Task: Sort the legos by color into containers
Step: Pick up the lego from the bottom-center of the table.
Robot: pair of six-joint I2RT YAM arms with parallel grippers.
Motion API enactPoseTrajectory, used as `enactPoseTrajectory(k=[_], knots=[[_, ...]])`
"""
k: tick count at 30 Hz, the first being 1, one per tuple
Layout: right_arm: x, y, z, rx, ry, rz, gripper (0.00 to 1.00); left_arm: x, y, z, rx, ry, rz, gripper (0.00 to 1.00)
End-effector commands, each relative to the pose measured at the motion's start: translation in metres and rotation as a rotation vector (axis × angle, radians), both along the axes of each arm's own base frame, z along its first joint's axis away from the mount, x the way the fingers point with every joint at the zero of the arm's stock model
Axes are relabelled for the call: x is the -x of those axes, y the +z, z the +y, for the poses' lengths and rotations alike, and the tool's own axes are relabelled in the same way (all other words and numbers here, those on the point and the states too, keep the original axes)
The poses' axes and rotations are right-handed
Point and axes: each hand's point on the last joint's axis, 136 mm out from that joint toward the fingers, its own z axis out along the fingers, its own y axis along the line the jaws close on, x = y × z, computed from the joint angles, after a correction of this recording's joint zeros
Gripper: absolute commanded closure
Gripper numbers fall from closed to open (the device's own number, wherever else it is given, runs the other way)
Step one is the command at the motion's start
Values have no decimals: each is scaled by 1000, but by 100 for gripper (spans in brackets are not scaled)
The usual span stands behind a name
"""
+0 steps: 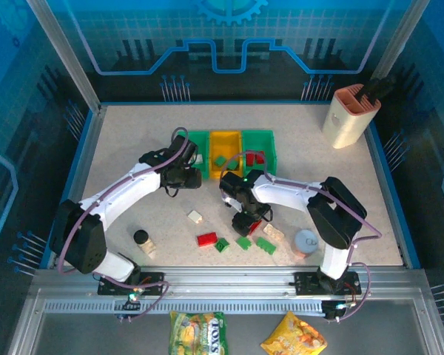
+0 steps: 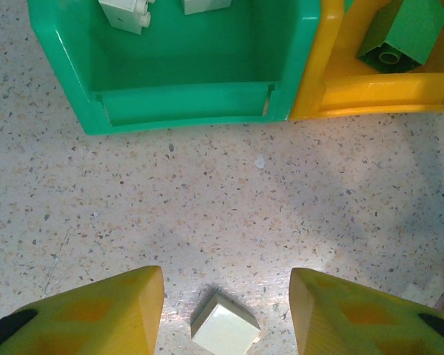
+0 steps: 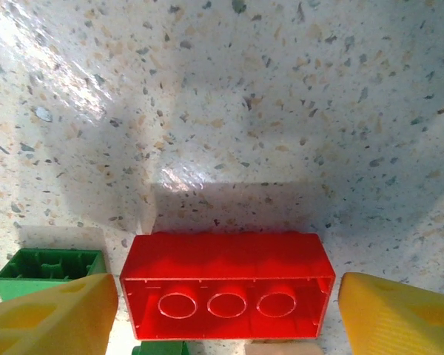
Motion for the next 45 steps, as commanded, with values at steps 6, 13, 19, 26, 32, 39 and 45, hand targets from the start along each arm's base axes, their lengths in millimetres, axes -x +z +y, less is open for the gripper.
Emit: enactPoseTrajectory(k=[6,13,19,26,32,39,45], knots=[[8,-8,-5,42,-5,23,23,4,1,7,-11,21,-1,51],[9,-9,-5,45,-29,26,31,2,0,6,-6,20,0,51],[7,-5,-2,34,-34,24,35,2,2,5,-4,19,-5,51],[-3,9,0,-24,-112,24,36,3,2,7,-8,22,-4,51],[-21,30,-6,-97,-216,10,36,3,4,9,-7,21,-10,51],[-51,55,-18,-161,-336,-23,36,7,3,14,-6,26,-1,51],[-85,75,-25,-221,-446,-70,37,17,-3,16,7,30,16,51]])
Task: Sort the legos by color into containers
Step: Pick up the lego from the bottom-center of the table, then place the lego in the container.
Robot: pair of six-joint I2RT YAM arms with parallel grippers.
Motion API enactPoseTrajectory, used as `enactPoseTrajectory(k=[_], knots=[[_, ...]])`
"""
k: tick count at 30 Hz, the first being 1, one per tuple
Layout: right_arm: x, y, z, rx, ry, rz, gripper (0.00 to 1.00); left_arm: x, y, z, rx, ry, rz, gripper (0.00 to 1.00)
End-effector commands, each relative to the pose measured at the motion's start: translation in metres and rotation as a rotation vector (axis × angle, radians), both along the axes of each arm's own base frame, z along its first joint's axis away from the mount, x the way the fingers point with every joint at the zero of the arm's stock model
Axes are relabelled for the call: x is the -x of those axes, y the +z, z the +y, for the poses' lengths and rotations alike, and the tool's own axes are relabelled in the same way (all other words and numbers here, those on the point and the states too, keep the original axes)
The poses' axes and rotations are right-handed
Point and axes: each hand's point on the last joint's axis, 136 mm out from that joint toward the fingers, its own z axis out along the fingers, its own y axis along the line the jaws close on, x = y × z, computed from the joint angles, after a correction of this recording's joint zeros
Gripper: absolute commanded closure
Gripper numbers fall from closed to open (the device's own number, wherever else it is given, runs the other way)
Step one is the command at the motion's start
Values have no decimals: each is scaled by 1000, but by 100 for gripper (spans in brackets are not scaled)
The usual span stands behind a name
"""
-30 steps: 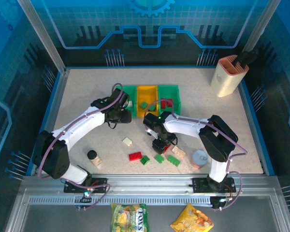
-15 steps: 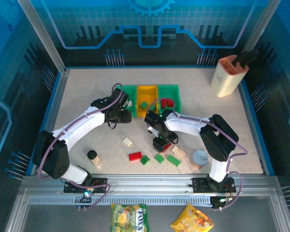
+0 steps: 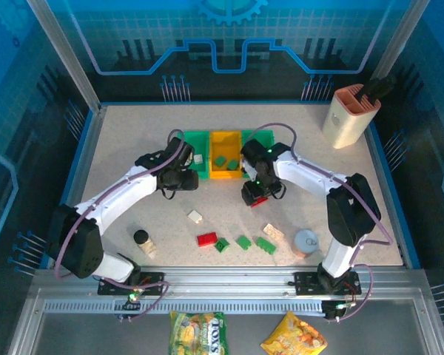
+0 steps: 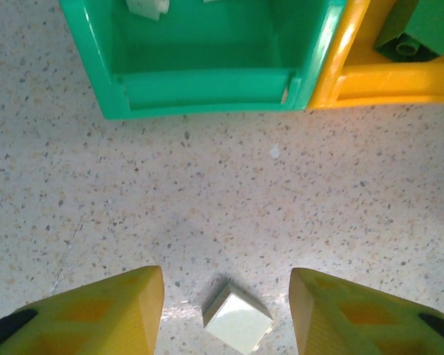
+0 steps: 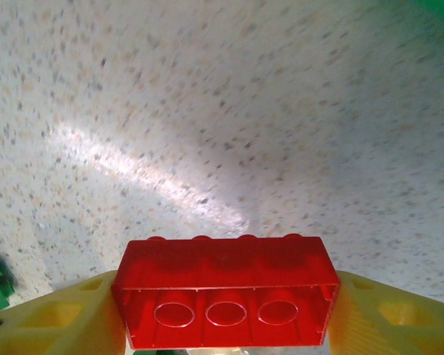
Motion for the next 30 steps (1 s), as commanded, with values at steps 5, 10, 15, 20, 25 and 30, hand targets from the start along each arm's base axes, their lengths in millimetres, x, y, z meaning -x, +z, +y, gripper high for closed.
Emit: enactPoseTrajectory(k=[5,10,15,20,25,30], knots=[[-38,33,-3,-51,-116,-68,37,14,-5,6,18,15,21,51],[-63,41,-11,-50,-177,-102,37,17,-5,7,18,14,20,51],[-88,46,-16,-50,-232,-130,37,18,-5,9,19,15,17,51],[-108,42,-18,-45,-276,-155,37,21,-4,11,20,18,14,51],[-121,30,-22,-26,-344,-144,37,23,-5,13,18,18,16,51],[-130,20,-22,-28,-382,-134,37,27,-6,17,17,27,16,51]])
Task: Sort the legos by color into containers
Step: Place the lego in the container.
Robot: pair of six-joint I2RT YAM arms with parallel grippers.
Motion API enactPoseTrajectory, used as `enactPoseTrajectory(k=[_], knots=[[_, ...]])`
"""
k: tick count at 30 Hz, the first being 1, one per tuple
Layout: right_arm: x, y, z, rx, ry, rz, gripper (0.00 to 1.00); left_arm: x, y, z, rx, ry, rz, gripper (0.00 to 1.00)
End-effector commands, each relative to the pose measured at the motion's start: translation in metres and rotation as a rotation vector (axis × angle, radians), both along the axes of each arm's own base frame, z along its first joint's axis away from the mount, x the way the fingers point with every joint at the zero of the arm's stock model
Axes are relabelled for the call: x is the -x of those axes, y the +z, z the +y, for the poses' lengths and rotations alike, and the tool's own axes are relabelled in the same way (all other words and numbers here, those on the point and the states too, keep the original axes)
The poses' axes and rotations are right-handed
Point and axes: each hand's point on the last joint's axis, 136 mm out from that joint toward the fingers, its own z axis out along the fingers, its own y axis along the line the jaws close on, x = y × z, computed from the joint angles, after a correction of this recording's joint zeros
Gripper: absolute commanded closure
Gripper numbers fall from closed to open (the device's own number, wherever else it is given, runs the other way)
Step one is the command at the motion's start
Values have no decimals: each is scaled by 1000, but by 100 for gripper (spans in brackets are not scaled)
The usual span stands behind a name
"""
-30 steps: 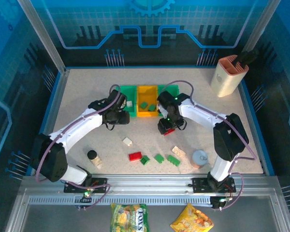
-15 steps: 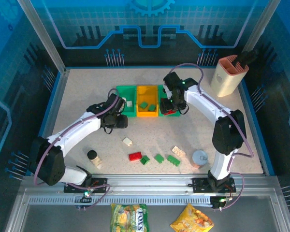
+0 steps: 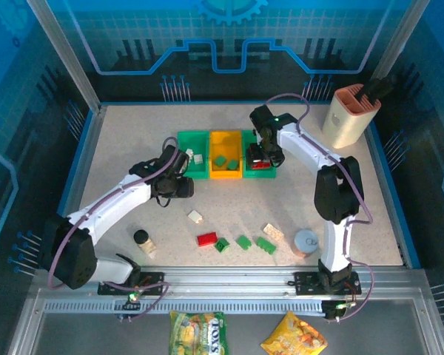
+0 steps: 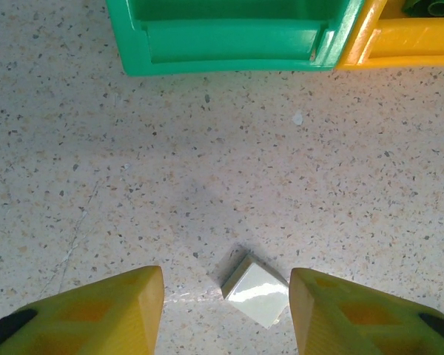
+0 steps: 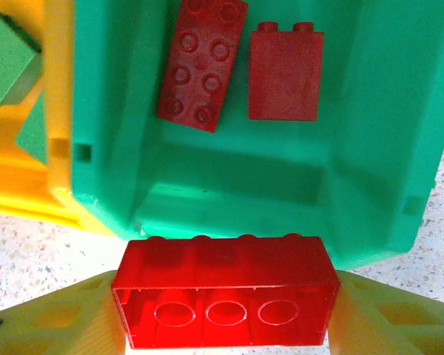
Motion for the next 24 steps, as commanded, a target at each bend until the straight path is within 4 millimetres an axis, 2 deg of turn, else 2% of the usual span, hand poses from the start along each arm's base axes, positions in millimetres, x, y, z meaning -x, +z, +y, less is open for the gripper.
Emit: enactPoseTrajectory(k=[1,16,24], knots=[[-12,-1,-4,-4,-61,-6,36,7,1,6,14,22,6,51],[-29,-16,-10,50,-99,-7,34,6,3,12,22,38,1,51],[-31,-8,-14,64,-111,-29,24,7,3,14,25,40,4,51]])
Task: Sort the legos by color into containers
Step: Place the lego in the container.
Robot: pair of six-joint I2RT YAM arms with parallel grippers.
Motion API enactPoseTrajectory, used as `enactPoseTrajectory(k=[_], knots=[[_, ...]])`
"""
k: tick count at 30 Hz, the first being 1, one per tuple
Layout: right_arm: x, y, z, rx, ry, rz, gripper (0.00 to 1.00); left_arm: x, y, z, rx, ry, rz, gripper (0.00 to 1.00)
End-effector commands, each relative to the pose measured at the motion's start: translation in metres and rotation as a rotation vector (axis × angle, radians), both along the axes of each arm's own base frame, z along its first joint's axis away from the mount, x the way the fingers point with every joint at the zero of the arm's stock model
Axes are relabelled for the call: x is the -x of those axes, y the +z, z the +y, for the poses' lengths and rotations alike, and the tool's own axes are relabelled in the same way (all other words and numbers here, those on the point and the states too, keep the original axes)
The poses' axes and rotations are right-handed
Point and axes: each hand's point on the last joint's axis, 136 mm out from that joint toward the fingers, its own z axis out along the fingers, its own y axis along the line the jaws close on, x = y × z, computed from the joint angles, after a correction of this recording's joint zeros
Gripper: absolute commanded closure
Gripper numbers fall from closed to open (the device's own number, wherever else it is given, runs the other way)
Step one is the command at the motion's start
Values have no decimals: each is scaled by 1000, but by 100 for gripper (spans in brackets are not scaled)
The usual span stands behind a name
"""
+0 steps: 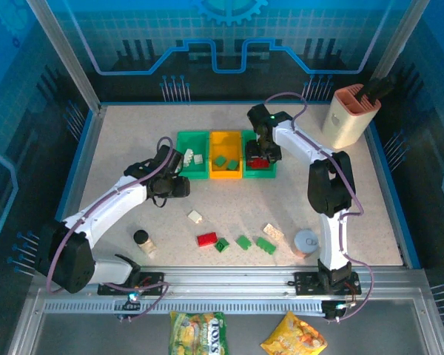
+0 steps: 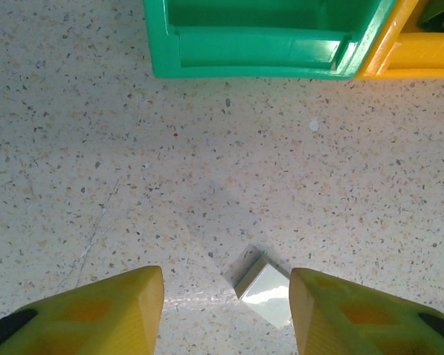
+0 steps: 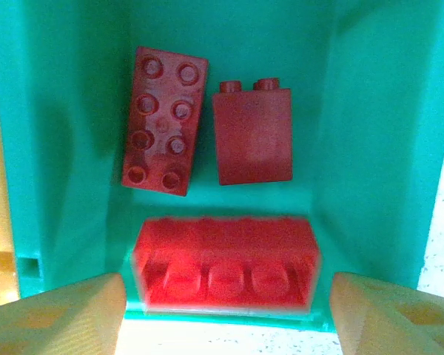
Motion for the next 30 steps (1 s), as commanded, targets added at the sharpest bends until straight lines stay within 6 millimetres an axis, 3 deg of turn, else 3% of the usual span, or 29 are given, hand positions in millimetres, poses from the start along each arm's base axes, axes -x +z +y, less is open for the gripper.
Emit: enactPoseTrajectory(k=[1,14,30], knots=[[-5,9,-10,18,-32,-16,23,7,2,2,23,6,11,51],[1,26,-10,0,-26,-46,22,16,5,-2,56,-5,38,51],[16,33,-16,-30,-16,-71,23,61,-16,-30,63,-36,142,49]])
